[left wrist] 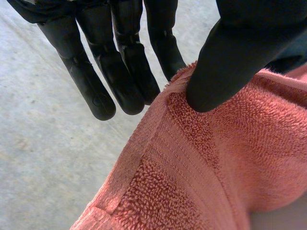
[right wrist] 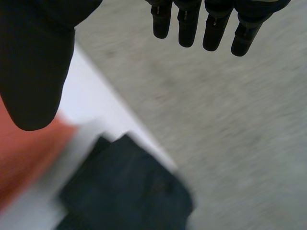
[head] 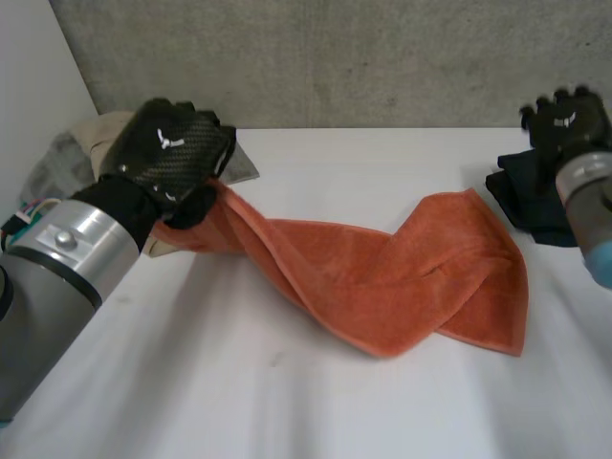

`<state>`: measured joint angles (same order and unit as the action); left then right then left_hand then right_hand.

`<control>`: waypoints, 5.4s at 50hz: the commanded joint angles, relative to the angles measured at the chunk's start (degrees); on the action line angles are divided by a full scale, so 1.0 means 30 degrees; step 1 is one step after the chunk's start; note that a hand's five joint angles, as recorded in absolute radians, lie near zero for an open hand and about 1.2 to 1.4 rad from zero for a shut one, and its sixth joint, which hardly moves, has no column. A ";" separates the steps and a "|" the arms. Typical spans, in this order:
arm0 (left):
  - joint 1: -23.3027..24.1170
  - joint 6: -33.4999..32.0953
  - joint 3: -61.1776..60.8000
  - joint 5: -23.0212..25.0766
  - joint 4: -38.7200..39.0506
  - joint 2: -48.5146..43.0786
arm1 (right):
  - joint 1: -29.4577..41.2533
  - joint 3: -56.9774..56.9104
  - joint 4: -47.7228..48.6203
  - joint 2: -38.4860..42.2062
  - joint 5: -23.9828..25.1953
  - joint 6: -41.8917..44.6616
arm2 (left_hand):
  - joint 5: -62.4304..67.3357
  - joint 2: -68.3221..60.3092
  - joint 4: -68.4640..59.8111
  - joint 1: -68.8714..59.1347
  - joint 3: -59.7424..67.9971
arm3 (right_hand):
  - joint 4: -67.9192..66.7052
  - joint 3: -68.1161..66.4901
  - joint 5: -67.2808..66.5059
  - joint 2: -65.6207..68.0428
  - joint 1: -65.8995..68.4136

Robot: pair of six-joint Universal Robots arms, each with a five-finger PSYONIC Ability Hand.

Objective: Fold the laundry.

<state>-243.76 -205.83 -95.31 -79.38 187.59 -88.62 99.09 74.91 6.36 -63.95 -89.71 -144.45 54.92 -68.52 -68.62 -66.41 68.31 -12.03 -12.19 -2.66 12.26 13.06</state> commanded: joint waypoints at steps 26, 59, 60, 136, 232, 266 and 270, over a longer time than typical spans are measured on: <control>0.1976 0.2135 0.6428 -0.2718 0.0047 -0.3066 | 0.6135 0.9867 0.2830 -0.3383 0.3977 -1.5658 | 0.5028 -0.3825 -0.3795 -0.4529 0.3897 | 0.0677 0.0729 0.0887 -0.0753 -0.1019; 0.1919 0.2193 0.6517 -0.5590 0.0106 -0.1719 | 0.1025 0.6960 0.3155 0.0225 -0.2455 -1.0983 | 0.5028 -0.3825 -0.3795 -0.4529 0.3897 | -0.6724 -0.6672 -0.6514 0.6647 0.6382; 0.1919 0.2193 0.6488 -0.5619 0.0077 -0.1719 | 0.0548 0.7022 0.3155 0.0223 -0.1949 -1.0507 | 0.5028 -0.3825 -0.3795 -0.4529 0.3897 | -0.7751 -0.7699 -0.7542 0.7675 0.7410; -0.2769 -0.1996 0.5935 -0.2104 1.0184 -0.9336 | 0.0075 -0.1799 0.6057 0.0075 0.1131 0.2653 | 0.5028 -0.3825 -0.3795 -0.4529 0.3897 | -2.2657 -2.2605 -2.2447 2.2580 2.2315; -0.3003 -0.3167 0.1571 -0.3219 1.0214 -0.8692 | -0.0101 0.1541 0.7843 0.1657 0.2860 0.1744 | 0.5028 -0.3825 -0.3795 -0.4529 0.3897 | -2.2657 -2.2605 -2.2447 2.2580 2.2315; -0.3680 -0.8035 -0.1491 -0.1694 -0.1601 -0.5634 | -0.1246 0.6557 -0.1684 -0.1627 0.0605 0.8308 | 0.5028 -0.3825 -0.3795 -0.4529 0.3897 | -2.2657 -2.2605 -2.2447 2.2580 2.2315; -0.3297 -0.6689 0.1086 -0.2159 0.0449 -0.8388 | -0.0776 0.4975 0.0338 0.0308 0.0488 0.8248 | 0.5028 -0.3825 -0.3795 -0.4529 0.3897 | -2.2657 -2.2605 -2.2447 2.2580 2.2315</control>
<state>-256.07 -230.56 -102.84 -84.24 179.58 -101.39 93.77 96.68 -3.10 -72.47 -87.74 -117.99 54.89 -68.72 -68.88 -66.41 68.56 -68.74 -68.25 -58.02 67.65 64.67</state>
